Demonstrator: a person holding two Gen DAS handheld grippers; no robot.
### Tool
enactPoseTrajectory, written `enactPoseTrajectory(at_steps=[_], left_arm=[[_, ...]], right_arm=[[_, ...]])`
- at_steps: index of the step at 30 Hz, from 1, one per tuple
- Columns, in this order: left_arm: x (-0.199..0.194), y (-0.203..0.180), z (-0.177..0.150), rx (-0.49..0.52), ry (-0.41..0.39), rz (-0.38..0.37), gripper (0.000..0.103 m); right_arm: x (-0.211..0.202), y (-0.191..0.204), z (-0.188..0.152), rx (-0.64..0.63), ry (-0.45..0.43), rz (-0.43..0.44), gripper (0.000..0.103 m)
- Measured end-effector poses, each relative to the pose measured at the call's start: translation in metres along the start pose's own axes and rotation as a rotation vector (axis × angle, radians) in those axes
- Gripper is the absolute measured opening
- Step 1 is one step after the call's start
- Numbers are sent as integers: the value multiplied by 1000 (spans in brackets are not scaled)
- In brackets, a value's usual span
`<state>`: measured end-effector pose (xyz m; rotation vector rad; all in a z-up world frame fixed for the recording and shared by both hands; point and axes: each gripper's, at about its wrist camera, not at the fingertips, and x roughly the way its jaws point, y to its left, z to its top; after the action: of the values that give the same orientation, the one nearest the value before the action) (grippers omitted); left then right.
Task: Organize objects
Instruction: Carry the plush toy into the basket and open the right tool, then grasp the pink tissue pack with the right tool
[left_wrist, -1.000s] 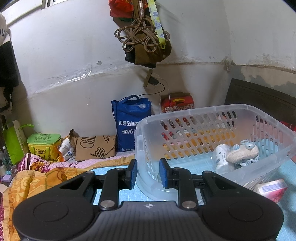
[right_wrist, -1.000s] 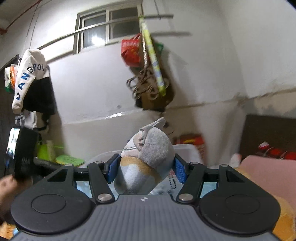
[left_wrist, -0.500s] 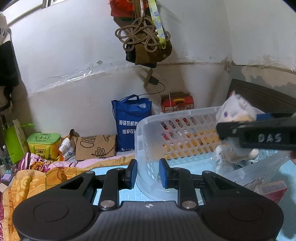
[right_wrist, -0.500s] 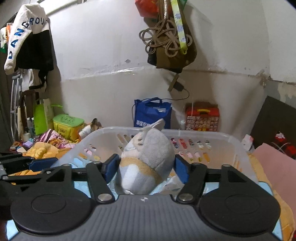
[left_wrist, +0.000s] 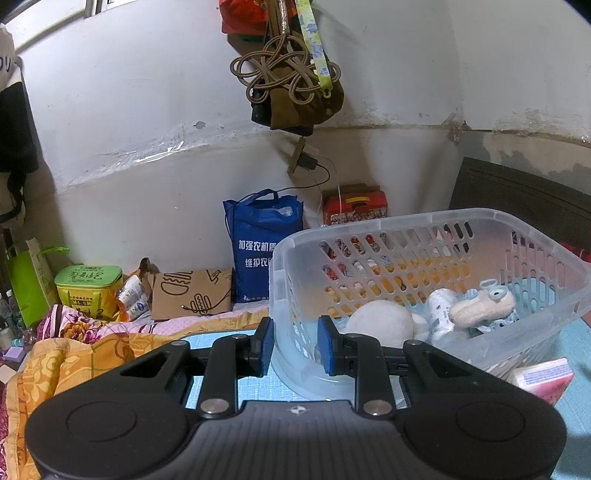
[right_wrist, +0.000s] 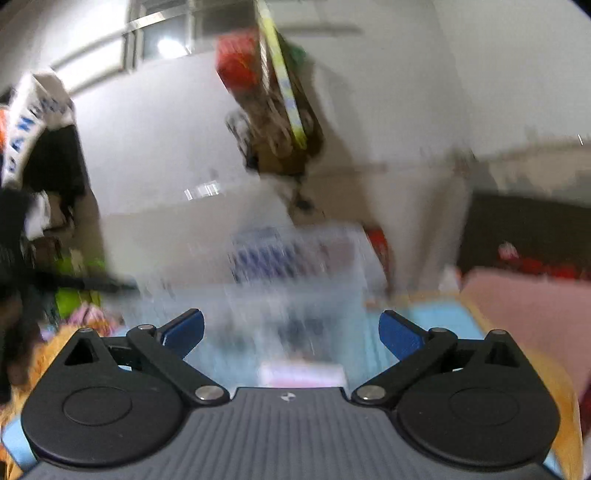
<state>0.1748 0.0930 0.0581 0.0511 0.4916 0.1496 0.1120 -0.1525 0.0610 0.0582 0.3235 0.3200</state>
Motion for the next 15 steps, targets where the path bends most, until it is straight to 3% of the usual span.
enactPoseTrajectory(at_steps=[3,8,15], left_arm=[[0,0,-1,0,-1,1,30],[0,0,-1,0,-1,2,29],[0,0,-2,6,-3,3,29]], right_arm=[[19,-3,-11,1,72,-58,103],[47,-8,-14,76,168,-31,103],[56,0,-24,50,164,-43,103]])
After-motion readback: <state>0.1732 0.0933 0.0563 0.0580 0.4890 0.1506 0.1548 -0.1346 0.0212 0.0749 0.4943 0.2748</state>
